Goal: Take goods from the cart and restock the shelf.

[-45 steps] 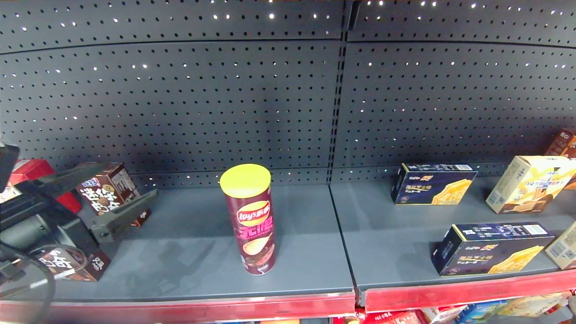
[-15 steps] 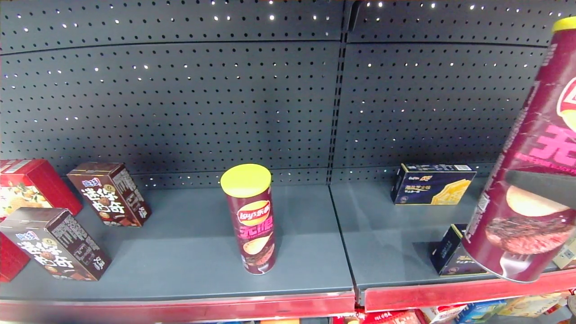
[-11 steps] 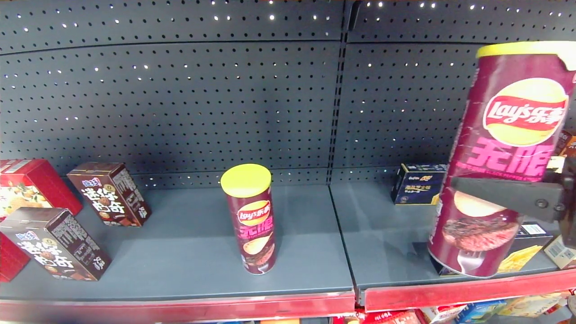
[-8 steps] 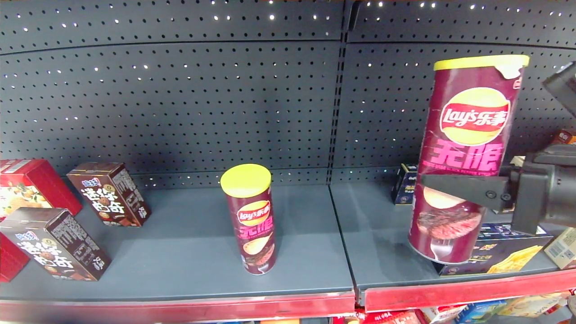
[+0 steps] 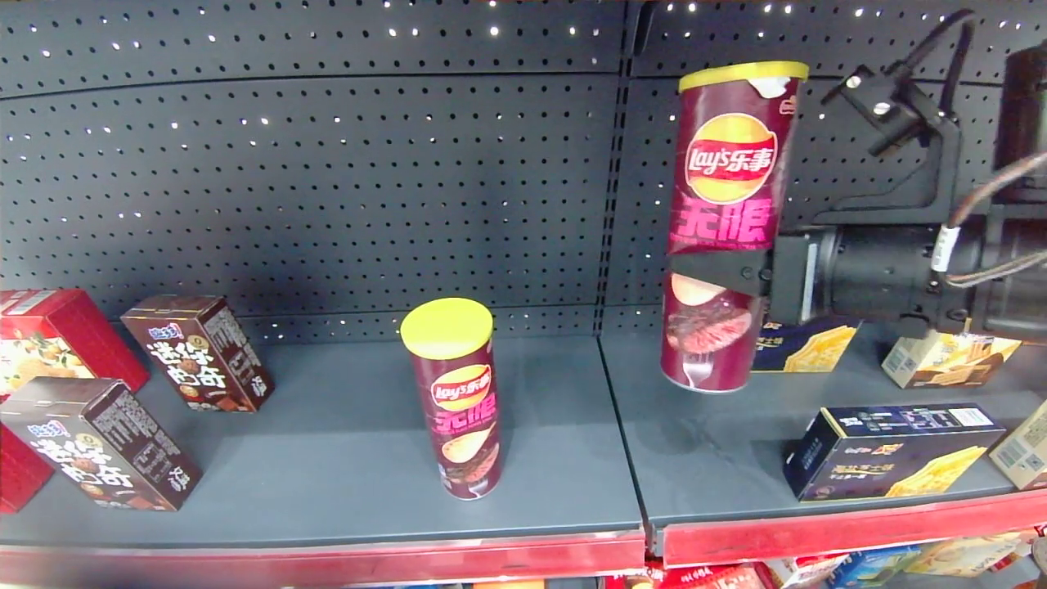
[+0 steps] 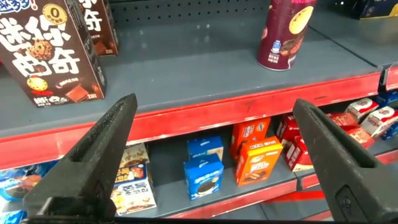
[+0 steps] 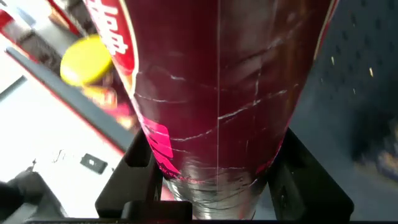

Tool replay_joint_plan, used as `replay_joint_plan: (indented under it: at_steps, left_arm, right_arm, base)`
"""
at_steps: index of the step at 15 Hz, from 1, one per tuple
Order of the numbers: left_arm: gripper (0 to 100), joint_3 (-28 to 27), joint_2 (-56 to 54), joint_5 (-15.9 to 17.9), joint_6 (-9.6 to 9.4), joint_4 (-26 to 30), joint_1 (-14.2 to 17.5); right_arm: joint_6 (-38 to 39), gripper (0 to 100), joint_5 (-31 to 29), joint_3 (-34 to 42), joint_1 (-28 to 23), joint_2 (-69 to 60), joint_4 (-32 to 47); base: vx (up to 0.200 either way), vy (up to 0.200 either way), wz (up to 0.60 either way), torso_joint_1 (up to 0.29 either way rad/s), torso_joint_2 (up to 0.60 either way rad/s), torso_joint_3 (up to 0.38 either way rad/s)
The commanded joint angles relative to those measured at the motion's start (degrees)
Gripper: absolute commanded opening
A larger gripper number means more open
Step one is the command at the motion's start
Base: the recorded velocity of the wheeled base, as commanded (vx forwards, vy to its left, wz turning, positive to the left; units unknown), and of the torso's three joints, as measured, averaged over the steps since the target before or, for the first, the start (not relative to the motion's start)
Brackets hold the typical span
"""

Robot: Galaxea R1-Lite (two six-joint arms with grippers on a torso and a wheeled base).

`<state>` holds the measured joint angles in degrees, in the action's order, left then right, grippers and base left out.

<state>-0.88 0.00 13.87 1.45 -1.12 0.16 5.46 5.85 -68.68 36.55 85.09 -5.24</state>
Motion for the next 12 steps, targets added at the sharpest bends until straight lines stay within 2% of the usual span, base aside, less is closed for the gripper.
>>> replay_joint_plan:
  at_steps: [1, 4, 6, 8, 11, 12]
  left_arm:
    - [100, 0.00, 0.26, 0.01, 0.04, -0.02, 0.02]
    - [100, 0.00, 0.26, 0.10, -0.04, -0.02, 0.02]
    - [100, 0.00, 0.26, 0.19, -0.13, -0.02, 0.02]
    - [100, 0.00, 0.26, 0.54, -0.22, -0.02, 0.02]
    - [100, 0.00, 0.26, 2.56, -0.22, -0.02, 0.02]
    - [100, -0.09, 0.26, 3.88, -0.22, -0.02, 0.02]
  right_arm:
    - [-0.01, 0, -0.14, -3.21, 0.72, 5.26, -0.56]
    - [-3.70, 0, -0.58, -7.17, 0.98, 12.29, -4.07]
    - [-3.18, 0, 1.36, -6.82, 2.30, 14.75, -9.00]
    - [-2.30, 0, 1.27, -7.87, 2.65, 16.77, -9.44]
    - [-2.47, 0, -1.02, -10.33, 2.04, 19.85, -9.35]
    - [-4.93, 0, -1.02, -11.30, 1.60, 22.40, -10.84]
  base:
    - [0.000, 0.000, 0.00, 0.000, 0.00, 0.000]
    - [0.000, 0.000, 0.00, 0.000, 0.00, 0.000]
    - [0.000, 0.000, 0.00, 0.000, 0.00, 0.000]
    - [0.000, 0.000, 0.00, 0.000, 0.00, 0.000]
    - [0.000, 0.000, 0.00, 0.000, 0.00, 0.000]
    - [0.000, 0.000, 0.00, 0.000, 0.00, 0.000]
